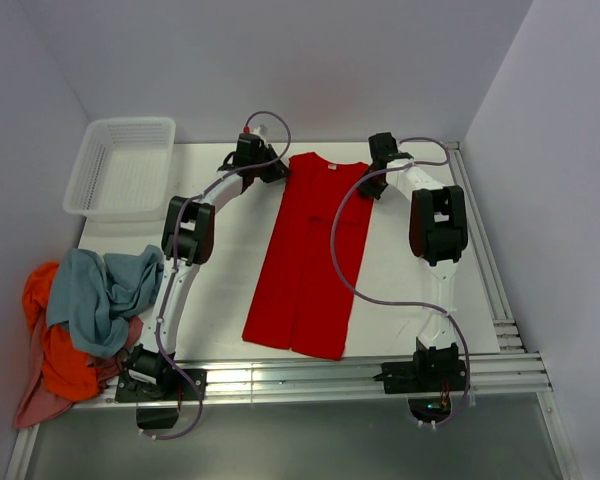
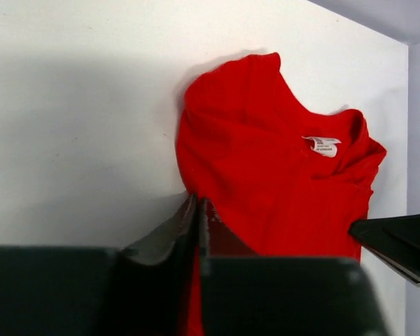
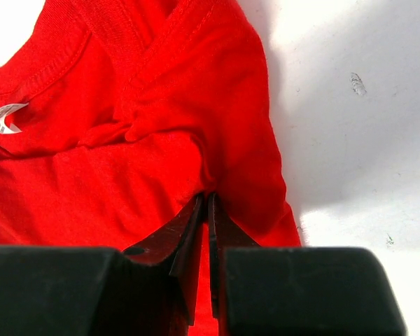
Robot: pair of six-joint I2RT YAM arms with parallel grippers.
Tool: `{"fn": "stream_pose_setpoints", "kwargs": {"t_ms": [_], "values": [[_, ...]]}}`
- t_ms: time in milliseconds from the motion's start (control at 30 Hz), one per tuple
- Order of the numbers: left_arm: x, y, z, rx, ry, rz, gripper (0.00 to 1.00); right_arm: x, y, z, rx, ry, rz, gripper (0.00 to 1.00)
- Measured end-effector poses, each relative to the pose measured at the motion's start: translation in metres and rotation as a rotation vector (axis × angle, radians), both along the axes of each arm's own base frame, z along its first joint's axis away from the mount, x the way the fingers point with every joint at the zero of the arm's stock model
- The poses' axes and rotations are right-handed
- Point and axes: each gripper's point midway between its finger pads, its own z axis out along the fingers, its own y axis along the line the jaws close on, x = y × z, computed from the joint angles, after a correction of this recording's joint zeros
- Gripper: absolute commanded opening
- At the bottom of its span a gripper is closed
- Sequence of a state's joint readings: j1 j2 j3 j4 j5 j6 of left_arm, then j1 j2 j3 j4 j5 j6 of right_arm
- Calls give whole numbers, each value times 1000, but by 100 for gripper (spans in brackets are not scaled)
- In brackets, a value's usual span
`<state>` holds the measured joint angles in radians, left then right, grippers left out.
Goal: Roll the t-shirts
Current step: Fold the tshirt
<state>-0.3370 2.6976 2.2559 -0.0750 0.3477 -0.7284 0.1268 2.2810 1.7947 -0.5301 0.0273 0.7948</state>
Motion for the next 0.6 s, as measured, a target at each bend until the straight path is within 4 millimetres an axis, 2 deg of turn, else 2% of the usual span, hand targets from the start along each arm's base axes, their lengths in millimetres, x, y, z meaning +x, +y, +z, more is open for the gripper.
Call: {"fn": "stream_pose_setpoints", "kwargs": {"t_ms": [33, 367, 500, 600], "values": [[0, 1, -1, 2, 5, 4, 1, 0, 0, 0, 0, 0, 0, 13], [2, 11, -1, 10, 17, 50, 0, 4, 6, 3, 8, -3, 20, 10], [0, 31, 0, 32, 37, 94, 0, 15, 15, 8, 14, -22, 39, 10], [0, 54, 0, 43, 50, 133, 0, 24, 30, 12, 22, -46, 63, 13]]}}
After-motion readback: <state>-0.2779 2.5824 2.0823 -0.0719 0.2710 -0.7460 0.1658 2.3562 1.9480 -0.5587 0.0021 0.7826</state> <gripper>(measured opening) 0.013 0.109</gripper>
